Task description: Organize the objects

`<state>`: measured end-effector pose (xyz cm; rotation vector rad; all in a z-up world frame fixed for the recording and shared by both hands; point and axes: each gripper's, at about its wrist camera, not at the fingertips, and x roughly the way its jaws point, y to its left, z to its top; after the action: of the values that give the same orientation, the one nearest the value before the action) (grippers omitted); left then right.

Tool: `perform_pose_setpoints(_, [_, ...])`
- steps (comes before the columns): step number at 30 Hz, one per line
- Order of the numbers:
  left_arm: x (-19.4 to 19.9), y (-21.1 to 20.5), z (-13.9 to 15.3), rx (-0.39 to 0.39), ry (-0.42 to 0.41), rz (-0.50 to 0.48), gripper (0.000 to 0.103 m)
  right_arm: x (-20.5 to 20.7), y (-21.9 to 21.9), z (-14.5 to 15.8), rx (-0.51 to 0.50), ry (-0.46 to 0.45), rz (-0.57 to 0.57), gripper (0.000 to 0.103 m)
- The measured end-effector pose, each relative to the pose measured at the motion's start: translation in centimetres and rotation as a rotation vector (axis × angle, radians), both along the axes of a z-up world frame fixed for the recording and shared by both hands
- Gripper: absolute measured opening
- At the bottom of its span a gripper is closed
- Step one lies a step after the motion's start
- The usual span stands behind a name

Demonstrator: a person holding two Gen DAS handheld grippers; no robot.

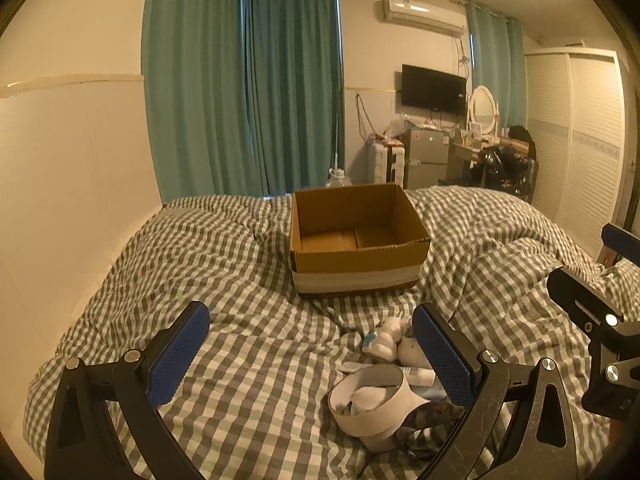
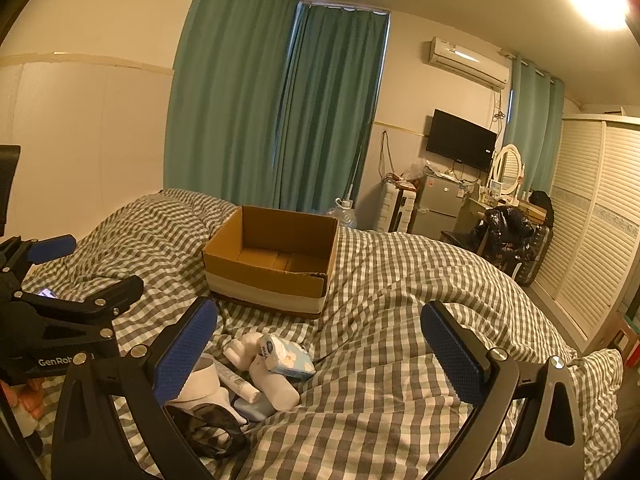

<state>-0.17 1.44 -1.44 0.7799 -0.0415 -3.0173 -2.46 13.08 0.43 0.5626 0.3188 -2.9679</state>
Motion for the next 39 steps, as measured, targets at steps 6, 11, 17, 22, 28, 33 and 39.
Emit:
perform_pose_setpoints(6, [-0.1,-0.3,-0.7,0.009,-0.046,-0.008,0.103,0.3,-0.7,-0.7,0.028,-0.033,0.021,0.102])
perform_pose_setpoints(11, [0.4,-0.6,-1.2,0.001,-0.065,-0.031,0.103,0.6,-1.1,-1.3,0.015,-0.075,0.040,0.102])
perform_pose_setpoints(17, [0.0,-0.8,-3.2,-0.075,-0.167,-0.030,0.103,0.7,-2.4,-3.9,0.011,-0.181,0.087,0.102])
perform_pose_setpoints(22, [-1.0,-1.2,-6.2,-0.104,-0.279,-0.027,0.103,-0.2,-3.8,-7.6,0.015,-0.329,0.166,0.097])
perform_pose_setpoints(28, [-2.0,-1.3,-8.1,-0.079,-0.349,-0.031,0.103,-1.2,-4.7,-10.5,0.001,-0.475,0.228,0.085])
perform_pose_setpoints(33, [-2.5,-1.8,-8.5,-0.047,-0.379,-0.031,0.103,-1.6,-5.2,-12.0,0.019,-0.529,0.257,0.066])
perform_pose_setpoints(39, [-2.4,-1.9,-8.2,-0.020,-0.380,-0.041,0.103,-1.5,-4.4,-11.3,0.015,-0.499,0.220,0.034])
